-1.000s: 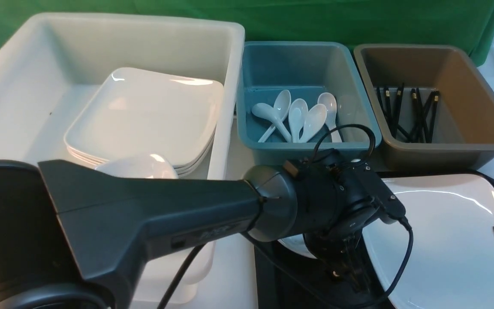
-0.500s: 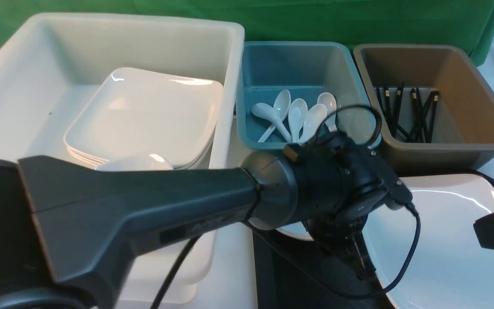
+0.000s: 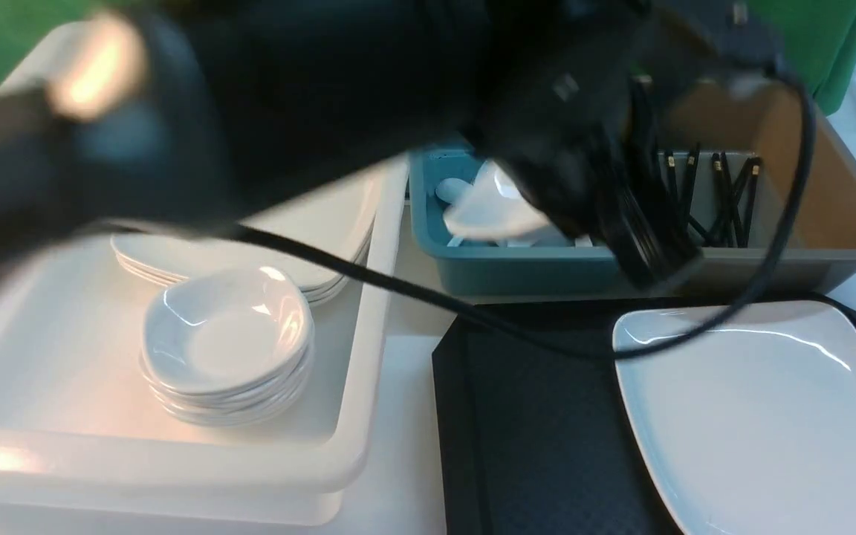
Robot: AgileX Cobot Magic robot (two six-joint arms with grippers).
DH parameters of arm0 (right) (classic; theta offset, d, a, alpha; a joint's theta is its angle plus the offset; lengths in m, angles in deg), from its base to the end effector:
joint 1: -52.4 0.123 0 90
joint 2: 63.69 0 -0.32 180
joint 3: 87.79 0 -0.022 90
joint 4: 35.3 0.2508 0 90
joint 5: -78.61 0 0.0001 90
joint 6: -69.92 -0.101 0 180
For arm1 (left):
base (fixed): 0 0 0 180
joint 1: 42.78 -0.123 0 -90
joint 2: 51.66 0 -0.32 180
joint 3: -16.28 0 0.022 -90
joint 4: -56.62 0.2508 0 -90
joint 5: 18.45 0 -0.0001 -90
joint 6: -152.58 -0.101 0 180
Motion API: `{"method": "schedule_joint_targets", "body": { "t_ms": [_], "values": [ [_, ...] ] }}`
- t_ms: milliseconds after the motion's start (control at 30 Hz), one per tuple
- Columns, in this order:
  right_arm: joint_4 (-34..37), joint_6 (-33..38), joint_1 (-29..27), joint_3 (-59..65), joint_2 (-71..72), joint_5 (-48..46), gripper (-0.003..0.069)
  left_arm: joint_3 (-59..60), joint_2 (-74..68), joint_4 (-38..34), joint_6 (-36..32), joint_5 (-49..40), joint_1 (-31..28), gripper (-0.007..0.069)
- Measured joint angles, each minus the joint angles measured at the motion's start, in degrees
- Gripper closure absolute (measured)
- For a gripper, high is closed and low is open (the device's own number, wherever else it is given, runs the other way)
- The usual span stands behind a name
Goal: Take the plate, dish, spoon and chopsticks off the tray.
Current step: Use the left arm to put the small plate into the large storage box on the left
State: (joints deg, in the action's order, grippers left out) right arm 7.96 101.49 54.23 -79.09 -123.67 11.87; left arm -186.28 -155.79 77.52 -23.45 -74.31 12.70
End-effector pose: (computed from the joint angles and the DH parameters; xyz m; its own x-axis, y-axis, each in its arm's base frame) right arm 0.1251 0.0676 0.4632 -0.5046 -0.1669 -0.8471 -0.6296 0.7424 0.2288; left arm 0.2458 -0.3048 0.4228 -0.3061 0.6833 -0.6629 0.7206 0.6213 0.3077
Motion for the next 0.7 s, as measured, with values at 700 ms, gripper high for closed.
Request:
{"method": "schedule_joint_targets", "body": {
  "t_ms": [700],
  "values": [
    [-9.1, -7.6, 29.3, -10.4, -23.2, 16.6, 0.0635, 24.2, 11.7, -10.2, 1.3, -4.8, -27.8, 0.0595]
  ]
}}
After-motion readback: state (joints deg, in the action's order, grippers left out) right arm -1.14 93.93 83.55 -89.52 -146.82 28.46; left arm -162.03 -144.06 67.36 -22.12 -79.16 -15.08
